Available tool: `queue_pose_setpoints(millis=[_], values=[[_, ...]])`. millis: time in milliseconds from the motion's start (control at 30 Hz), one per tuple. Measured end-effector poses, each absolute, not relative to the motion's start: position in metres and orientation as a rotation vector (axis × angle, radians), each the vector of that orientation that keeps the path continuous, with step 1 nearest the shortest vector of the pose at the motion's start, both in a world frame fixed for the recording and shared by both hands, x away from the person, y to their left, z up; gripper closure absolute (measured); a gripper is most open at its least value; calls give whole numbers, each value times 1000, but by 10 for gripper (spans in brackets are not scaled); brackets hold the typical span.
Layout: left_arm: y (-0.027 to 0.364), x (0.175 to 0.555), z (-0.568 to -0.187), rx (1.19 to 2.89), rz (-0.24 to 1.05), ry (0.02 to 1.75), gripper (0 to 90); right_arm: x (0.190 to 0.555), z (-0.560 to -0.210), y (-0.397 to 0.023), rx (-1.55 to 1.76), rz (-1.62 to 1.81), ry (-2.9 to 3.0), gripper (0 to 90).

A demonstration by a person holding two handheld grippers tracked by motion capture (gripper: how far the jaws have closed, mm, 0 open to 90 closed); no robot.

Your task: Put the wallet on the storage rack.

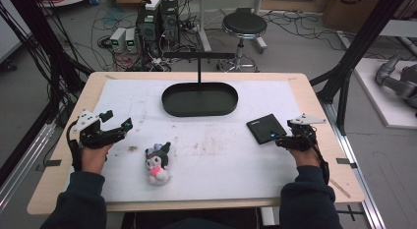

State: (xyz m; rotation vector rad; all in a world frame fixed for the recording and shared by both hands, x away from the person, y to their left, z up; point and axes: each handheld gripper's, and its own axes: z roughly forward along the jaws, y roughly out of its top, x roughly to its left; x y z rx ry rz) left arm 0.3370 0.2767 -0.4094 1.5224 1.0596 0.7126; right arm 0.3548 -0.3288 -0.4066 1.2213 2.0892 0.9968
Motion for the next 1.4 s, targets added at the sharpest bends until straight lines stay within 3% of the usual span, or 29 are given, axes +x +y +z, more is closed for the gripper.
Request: queue_pose_setpoints(millis=[600,700,733,833,1233,1400], values=[[272,337,-411,1539,719,1072,187,357,-411,-323,1105,951,2139,208],[272,334,-410,1535,717,1067,187,356,-412,-320,1085,940,2159,260],[271,333,-410,1537,718,1065,188,356,-413,-320,1064,927,2188,333],[270,332,-410,1548,720,1057,190,357,-416,-320,1036,879,2216,376],[268,337,-414,1567,701,1076,196,367,-440,-298,785,769,2421,360],[267,337,-415,1575,693,1072,196,366,-439,-295,746,766,2414,527]])
